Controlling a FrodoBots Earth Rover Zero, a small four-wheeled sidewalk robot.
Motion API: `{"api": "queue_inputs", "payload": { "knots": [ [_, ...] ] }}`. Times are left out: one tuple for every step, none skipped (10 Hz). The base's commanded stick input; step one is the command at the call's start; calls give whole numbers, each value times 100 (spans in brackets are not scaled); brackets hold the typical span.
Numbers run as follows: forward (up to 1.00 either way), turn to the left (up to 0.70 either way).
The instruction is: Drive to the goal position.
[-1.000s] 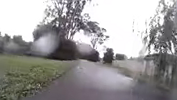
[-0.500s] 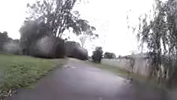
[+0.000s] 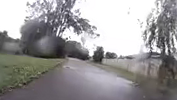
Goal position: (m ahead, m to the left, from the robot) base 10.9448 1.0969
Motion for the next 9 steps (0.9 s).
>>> {"api": "queue_inputs", "payload": {
  "knots": [
    [85, 0],
    [85, 0],
    [85, 0],
    [85, 0],
    [85, 0],
    [85, 0],
    [85, 0],
    [85, 0],
    [85, 0]
  ]
}}
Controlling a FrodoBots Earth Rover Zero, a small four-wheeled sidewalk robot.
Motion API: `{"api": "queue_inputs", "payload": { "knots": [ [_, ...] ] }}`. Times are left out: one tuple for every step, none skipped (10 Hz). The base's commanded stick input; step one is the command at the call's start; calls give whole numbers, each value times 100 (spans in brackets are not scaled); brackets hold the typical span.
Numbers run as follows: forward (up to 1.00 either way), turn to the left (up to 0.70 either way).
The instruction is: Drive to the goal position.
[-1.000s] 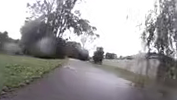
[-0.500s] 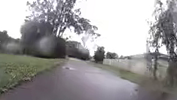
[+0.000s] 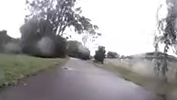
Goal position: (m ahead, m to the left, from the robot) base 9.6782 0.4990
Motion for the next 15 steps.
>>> {"api": "queue_inputs", "payload": {
  "knots": [
    [85, 0],
    [85, 0],
    [85, 0],
    [85, 0],
    [85, 0],
    [85, 0],
    [85, 0],
    [85, 0],
    [85, 0],
    [85, 0],
    [85, 0],
    [85, -34],
    [85, -34],
    [85, -34],
    [85, -34]
  ]
}}
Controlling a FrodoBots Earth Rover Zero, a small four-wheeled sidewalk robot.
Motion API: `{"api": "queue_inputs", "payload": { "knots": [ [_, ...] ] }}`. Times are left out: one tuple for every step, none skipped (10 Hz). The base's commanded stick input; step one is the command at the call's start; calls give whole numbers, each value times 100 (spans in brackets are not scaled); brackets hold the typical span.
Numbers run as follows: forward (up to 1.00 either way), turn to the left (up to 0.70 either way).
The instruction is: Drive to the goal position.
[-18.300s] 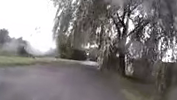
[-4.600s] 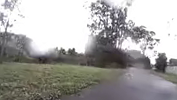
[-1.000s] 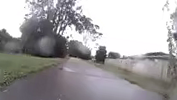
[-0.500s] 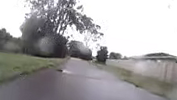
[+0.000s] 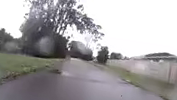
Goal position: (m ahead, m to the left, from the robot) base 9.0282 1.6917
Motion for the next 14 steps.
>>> {"api": "queue_inputs", "payload": {
  "knots": [
    [85, -34],
    [85, -15],
    [85, 0],
    [85, 0],
    [85, 0],
    [85, 0],
    [85, 0],
    [85, 0],
    [85, 0],
    [85, 0],
    [85, 0],
    [85, 0],
    [85, 0],
    [85, 0]
  ]
}}
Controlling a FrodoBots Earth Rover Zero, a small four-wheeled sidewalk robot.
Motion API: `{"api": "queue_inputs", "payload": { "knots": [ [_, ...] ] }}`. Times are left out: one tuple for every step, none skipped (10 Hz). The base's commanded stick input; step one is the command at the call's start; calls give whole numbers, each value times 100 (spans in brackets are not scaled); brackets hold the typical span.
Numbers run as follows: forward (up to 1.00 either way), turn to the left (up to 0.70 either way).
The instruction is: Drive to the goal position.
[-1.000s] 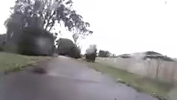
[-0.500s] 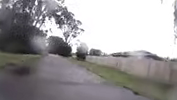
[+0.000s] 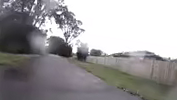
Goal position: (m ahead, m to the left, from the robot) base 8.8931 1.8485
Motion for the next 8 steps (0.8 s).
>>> {"api": "queue_inputs", "payload": {
  "knots": [
    [85, 0],
    [85, 0],
    [85, 0],
    [85, 0],
    [85, 0],
    [85, 14],
    [85, 28],
    [85, 33]
  ]
}}
